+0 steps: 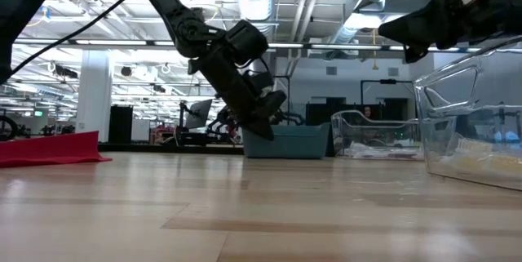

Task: Pick & Place Toothbrushes
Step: Adjust the blue bin on the table, then return to Home Position

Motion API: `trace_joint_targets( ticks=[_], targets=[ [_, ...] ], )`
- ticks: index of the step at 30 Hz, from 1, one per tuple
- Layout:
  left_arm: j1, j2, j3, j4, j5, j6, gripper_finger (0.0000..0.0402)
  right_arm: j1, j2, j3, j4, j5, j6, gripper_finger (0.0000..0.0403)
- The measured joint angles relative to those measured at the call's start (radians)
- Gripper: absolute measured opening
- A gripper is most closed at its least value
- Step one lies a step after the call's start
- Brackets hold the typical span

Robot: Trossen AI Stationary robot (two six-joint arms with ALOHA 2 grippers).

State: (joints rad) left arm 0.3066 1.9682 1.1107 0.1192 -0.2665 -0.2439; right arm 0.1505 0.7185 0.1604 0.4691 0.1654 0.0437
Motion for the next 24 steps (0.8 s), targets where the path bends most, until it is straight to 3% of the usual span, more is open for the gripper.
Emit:
trace_joint_targets(
  ticks=[12,17,24],
  targets=[
    [0.034,0.000,0.000,0.003,0.030,-0.004,0.0001,0.000,0.000,0.000,0.003,0.000,0.001,0.0000],
    [-0.035,-0.026,0.000,-0.017,0.047,-0.001,0.0001,0.000,0.000,0.000,0.003,0.000,-0.006,0.0000],
    [-0.153,-0.178,-0.028,-0.058,0.013,0.002,0.0001,-0.001,-0.005,0.001,-0.010,0.004,-0.035,0.0000]
  ],
)
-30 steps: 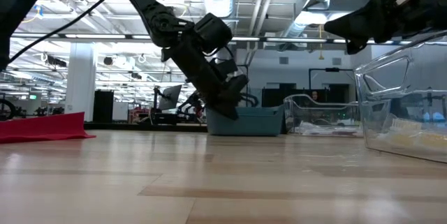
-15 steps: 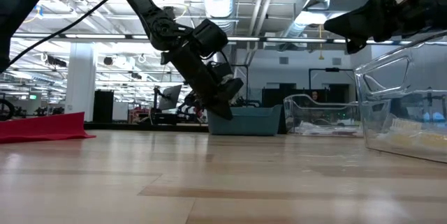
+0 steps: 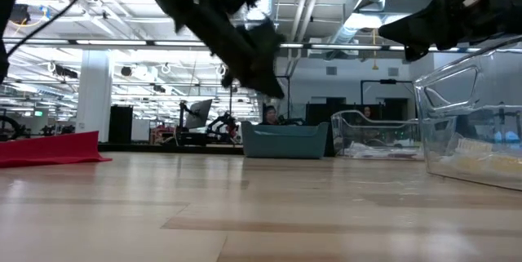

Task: Pick & Place Toothbrushes
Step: Return to Home Position

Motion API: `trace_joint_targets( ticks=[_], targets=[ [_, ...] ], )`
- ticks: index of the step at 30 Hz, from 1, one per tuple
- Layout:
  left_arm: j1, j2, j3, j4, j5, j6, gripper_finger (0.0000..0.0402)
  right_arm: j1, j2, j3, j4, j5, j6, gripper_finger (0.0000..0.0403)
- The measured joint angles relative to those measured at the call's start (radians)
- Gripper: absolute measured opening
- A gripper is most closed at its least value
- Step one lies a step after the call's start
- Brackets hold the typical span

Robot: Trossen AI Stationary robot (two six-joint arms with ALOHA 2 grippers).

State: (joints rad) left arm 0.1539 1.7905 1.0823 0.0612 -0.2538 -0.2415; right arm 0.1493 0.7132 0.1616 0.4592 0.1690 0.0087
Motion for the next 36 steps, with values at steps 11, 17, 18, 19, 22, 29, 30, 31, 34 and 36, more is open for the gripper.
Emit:
trace_joint_targets(
  ticks=[11,17,18,19,22,29,30,31,34,36],
  targets=[
    [-0.205,-0.322,-0.170,0.046,-0.062,0.002,0.0001,-0.068,-0.170,-0.130,-0.014,0.065,0.031,0.0000],
    [-0.322,-0.431,-0.275,0.157,-0.055,0.018,0.0002,-0.075,-0.322,-0.153,-0.135,0.053,0.060,0.0000],
    [-0.338,-0.444,-0.289,0.163,-0.053,0.020,0.0002,-0.071,-0.344,-0.153,-0.142,0.042,0.049,0.0000],
    [-0.351,-0.450,-0.299,0.190,-0.050,0.022,0.0002,-0.071,-0.366,-0.153,-0.146,0.038,0.035,0.0000],
    [-0.402,-0.464,-0.332,0.255,-0.047,0.032,0.0002,-0.070,-0.451,-0.153,-0.192,0.038,0.000,0.0000],
    [-0.493,-0.475,-0.361,0.320,-0.049,0.086,0.0002,-0.082,-0.689,-0.153,-0.399,0.038,-0.018,0.0000],
    [-0.498,-0.475,-0.361,0.321,-0.055,0.087,0.0002,-0.081,-0.711,-0.154,-0.408,0.035,-0.020,0.0000],
    [-0.502,-0.475,-0.361,0.324,-0.055,0.087,0.0002,-0.081,-0.707,-0.153,-0.397,0.030,-0.028,0.0000],
    [-0.514,-0.475,-0.361,0.324,-0.057,0.087,0.0002,-0.082,-0.710,-0.153,-0.387,0.012,-0.046,0.0000],
    [-0.516,-0.475,-0.361,0.324,-0.058,0.088,0.0002,-0.088,-0.710,-0.154,-0.418,0.011,-0.043,0.0000]
  ],
)
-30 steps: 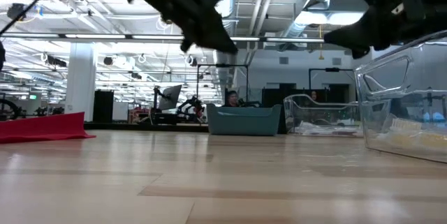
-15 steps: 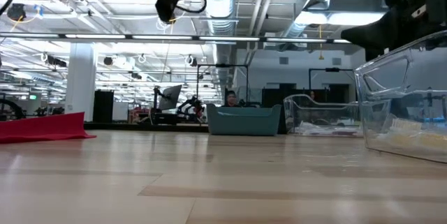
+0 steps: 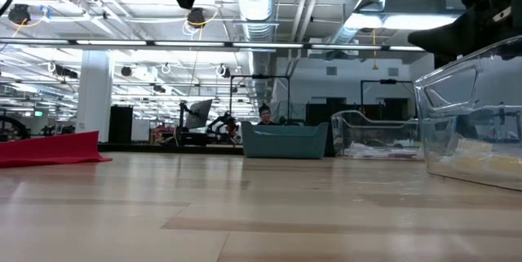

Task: Pick & Place Toothbrushes
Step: Return to Home Position

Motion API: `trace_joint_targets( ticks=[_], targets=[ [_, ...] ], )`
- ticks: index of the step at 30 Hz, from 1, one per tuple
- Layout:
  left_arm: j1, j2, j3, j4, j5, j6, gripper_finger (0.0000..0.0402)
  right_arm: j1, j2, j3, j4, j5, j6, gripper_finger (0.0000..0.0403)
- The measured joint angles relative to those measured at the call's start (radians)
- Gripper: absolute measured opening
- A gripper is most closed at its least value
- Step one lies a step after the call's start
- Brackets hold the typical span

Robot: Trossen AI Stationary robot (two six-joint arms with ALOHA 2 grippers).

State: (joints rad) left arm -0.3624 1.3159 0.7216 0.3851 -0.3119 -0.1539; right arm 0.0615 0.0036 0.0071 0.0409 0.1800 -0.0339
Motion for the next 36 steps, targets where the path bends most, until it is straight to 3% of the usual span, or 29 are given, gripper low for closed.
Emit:
trace_joint_targets(
  ticks=[5,13,19,23,36],
  targets=[
    [-0.007,0.000,0.000,0.000,-0.003,0.000,0.0002,-0.035,0.010,0.000,0.003,0.010,0.057,0.0000],
    [-0.001,-0.008,0.000,0.004,-0.003,0.056,0.0002,-0.051,0.031,0.000,0.004,0.004,0.621,0.0000],
    [0.010,-0.019,0.000,-0.003,-0.005,0.072,0.0002,-0.051,0.031,-0.001,0.003,0.004,0.776,0.0000],
    [0.007,-0.020,0.000,-0.001,-0.005,0.071,0.0002,-0.051,0.031,-0.001,0.004,0.004,0.759,0.0000],
    [0.002,-0.021,-0.011,-0.002,-0.005,0.071,0.0002,-0.058,0.031,-0.001,0.004,0.004,0.236,0.0000]
  ],
)
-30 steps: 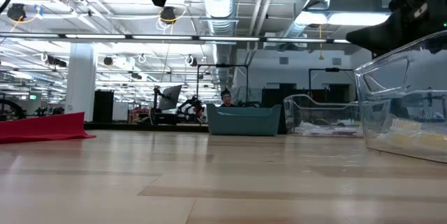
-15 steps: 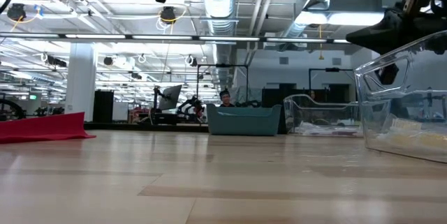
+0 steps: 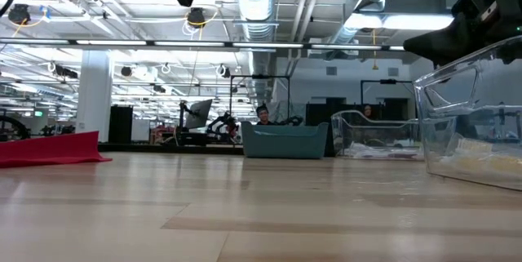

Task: Pick & Place Toothbrushes
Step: Return to Home Position

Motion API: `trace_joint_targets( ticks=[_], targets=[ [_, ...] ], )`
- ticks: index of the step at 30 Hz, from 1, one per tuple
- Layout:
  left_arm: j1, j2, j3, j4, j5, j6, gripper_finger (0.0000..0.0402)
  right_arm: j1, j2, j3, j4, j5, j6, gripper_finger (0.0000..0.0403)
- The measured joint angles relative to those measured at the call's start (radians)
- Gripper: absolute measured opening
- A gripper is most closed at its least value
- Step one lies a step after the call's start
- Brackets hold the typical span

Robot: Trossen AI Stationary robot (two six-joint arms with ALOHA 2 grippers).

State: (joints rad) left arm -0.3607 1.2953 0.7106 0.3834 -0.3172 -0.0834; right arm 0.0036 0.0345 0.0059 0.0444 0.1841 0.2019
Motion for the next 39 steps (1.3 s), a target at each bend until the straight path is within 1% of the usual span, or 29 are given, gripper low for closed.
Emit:
trace_joint_targets(
  ticks=[10,14,16,18,20,22,25,28,34,39],
  targets=[
    [0.000,0.000,-0.008,0.001,-0.001,0.024,0.0002,0.001,0.000,0.000,0.000,0.000,0.006,0.0000],
    [0.021,0.000,-0.013,0.005,-0.009,0.019,0.0002,0.001,0.000,0.000,0.000,0.000,0.008,0.0000],
    [0.034,0.000,-0.030,0.013,0.006,0.012,0.0002,0.001,0.000,0.000,0.000,0.000,0.008,0.0000],
    [0.049,0.000,-0.058,0.020,0.042,-0.002,0.0002,0.001,0.000,0.000,0.000,0.000,0.008,0.0000],
    [0.061,0.000,-0.105,0.064,0.084,-0.014,0.0002,0.001,0.000,0.000,0.000,0.000,0.008,0.0000],
    [0.070,0.000,-0.165,0.139,0.106,-0.032,0.0002,0.001,0.000,-0.001,0.000,0.000,0.008,0.0000],
    [0.087,-0.009,-0.261,0.277,0.112,-0.054,0.0002,0.001,0.000,-0.001,0.000,0.000,0.008,0.0000],
    [0.107,-0.057,-0.348,0.364,0.115,-0.049,0.0002,0.001,0.000,-0.001,0.000,0.000,0.008,0.0000],
    [0.156,-0.276,-0.518,0.345,0.133,-0.047,0.0002,0.001,0.000,-0.001,0.000,0.000,0.008,0.0000],
    [0.190,-0.452,-0.621,0.300,0.133,-0.049,0.0001,0.001,0.000,-0.001,0.000,0.000,0.008,0.0000]
  ],
)
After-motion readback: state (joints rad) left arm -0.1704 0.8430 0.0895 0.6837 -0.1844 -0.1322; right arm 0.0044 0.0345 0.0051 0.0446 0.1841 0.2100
